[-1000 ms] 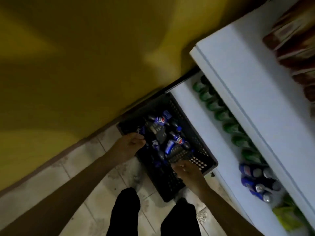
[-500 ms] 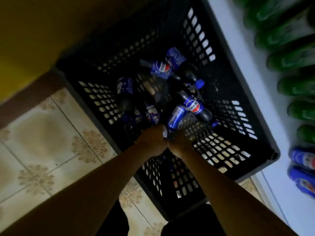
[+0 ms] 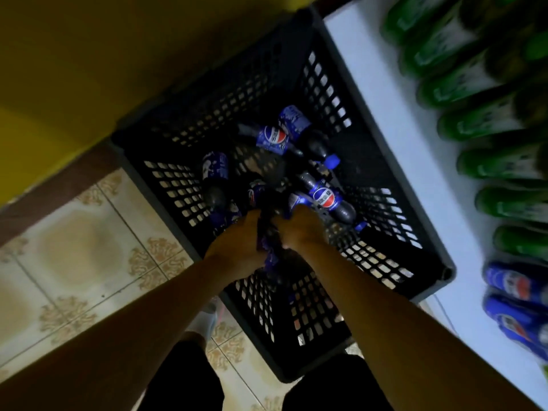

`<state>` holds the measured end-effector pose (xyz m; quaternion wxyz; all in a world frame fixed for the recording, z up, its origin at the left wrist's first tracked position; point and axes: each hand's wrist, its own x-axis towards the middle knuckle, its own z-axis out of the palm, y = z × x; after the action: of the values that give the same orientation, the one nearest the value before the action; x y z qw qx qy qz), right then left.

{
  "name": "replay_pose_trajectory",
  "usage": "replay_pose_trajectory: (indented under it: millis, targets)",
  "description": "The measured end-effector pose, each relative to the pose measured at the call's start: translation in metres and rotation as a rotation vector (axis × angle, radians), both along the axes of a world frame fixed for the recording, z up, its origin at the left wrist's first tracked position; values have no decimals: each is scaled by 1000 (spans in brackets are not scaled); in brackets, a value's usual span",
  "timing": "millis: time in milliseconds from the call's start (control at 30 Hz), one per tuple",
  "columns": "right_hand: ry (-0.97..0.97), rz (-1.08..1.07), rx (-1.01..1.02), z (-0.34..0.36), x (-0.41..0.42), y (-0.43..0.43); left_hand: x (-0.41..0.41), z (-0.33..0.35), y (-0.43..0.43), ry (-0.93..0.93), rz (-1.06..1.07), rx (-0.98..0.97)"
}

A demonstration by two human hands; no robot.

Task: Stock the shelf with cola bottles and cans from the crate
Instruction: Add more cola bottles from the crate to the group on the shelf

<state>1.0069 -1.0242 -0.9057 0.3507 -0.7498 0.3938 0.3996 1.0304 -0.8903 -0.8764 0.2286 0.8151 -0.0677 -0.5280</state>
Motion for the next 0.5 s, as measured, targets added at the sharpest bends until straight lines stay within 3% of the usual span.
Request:
replay_pose_trajectory:
  millis: [200, 367, 500]
  targets:
    - [77, 556, -100, 149, 63, -36, 22, 97, 0, -99, 3, -3]
    - [1, 1055, -320, 313, 75, -32, 27, 204, -15, -114, 26, -134]
    - [-141, 1196, -441, 459, 79, -16, 21, 285, -16, -217, 67, -269]
